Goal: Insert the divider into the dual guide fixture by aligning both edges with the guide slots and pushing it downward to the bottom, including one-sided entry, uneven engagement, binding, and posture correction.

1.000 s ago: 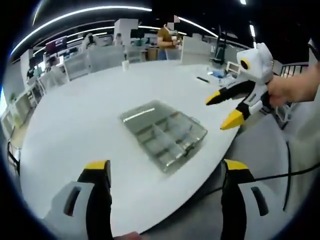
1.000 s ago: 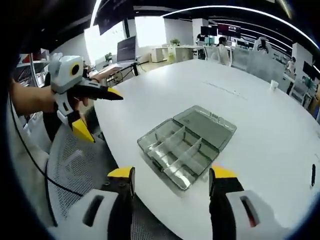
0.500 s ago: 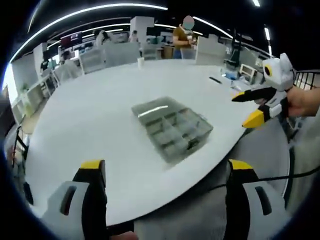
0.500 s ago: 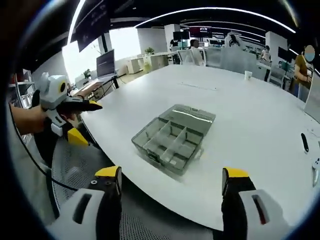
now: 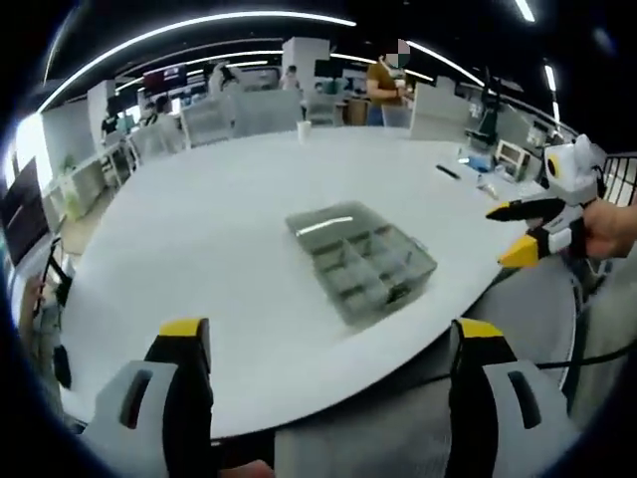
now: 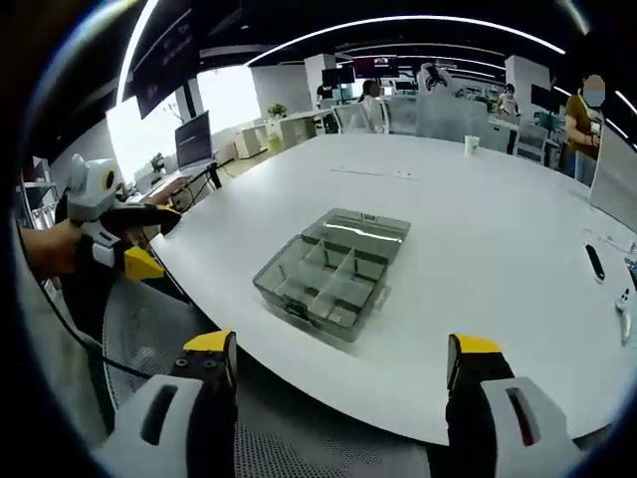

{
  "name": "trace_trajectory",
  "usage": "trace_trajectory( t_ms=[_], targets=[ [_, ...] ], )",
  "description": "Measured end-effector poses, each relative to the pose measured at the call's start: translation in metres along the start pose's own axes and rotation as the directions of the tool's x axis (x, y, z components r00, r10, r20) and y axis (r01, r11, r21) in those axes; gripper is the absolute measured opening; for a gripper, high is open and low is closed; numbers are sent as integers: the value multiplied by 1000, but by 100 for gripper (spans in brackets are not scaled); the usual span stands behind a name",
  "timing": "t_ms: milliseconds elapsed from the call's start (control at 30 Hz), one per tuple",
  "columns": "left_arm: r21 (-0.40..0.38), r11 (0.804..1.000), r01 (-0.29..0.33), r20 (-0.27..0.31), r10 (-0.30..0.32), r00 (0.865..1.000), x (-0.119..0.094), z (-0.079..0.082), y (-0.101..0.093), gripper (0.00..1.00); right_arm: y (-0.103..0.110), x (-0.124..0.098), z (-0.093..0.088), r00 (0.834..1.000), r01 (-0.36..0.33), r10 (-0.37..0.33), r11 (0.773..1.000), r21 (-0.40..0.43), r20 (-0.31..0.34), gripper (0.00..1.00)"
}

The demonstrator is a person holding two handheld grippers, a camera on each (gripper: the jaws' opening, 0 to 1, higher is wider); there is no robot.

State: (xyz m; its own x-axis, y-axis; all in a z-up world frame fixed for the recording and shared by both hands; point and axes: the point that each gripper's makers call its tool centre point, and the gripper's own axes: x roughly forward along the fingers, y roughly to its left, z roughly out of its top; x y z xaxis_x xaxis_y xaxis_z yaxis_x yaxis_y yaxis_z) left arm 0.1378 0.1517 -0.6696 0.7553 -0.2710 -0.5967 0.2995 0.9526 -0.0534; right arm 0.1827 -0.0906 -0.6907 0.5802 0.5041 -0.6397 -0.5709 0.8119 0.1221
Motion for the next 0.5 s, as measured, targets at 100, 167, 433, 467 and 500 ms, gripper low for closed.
trace_trajectory(
  t_ms=[100, 167, 433, 467, 500],
  targets=[
    [-9, 1000, -4, 7, 4, 1000, -3, 0, 0, 99, 0, -3, 1, 1000, 10, -10, 1000, -4, 7, 86],
    [-4, 1000, -2, 6, 2, 1000, -4, 0, -2, 99, -2, -4, -3, 1000, 12, -12, 1000, 1, -1, 86],
    [-26, 1000, -10, 14, 10, 1000, -5, -1, -2, 99, -5, -11, -3, 1000, 18, -18, 1000, 0, 5, 87],
    [-31, 999, -11, 14, 11, 1000, -5, -1, -2, 99, -5, -11, -3, 1000, 19, -19, 1000, 0, 5, 87],
    [-39, 999, -10, 16, 10, 1000, -5, 0, -2, 99, -5, -11, -3, 1000, 18, -18, 1000, 1, 6, 87]
  ],
)
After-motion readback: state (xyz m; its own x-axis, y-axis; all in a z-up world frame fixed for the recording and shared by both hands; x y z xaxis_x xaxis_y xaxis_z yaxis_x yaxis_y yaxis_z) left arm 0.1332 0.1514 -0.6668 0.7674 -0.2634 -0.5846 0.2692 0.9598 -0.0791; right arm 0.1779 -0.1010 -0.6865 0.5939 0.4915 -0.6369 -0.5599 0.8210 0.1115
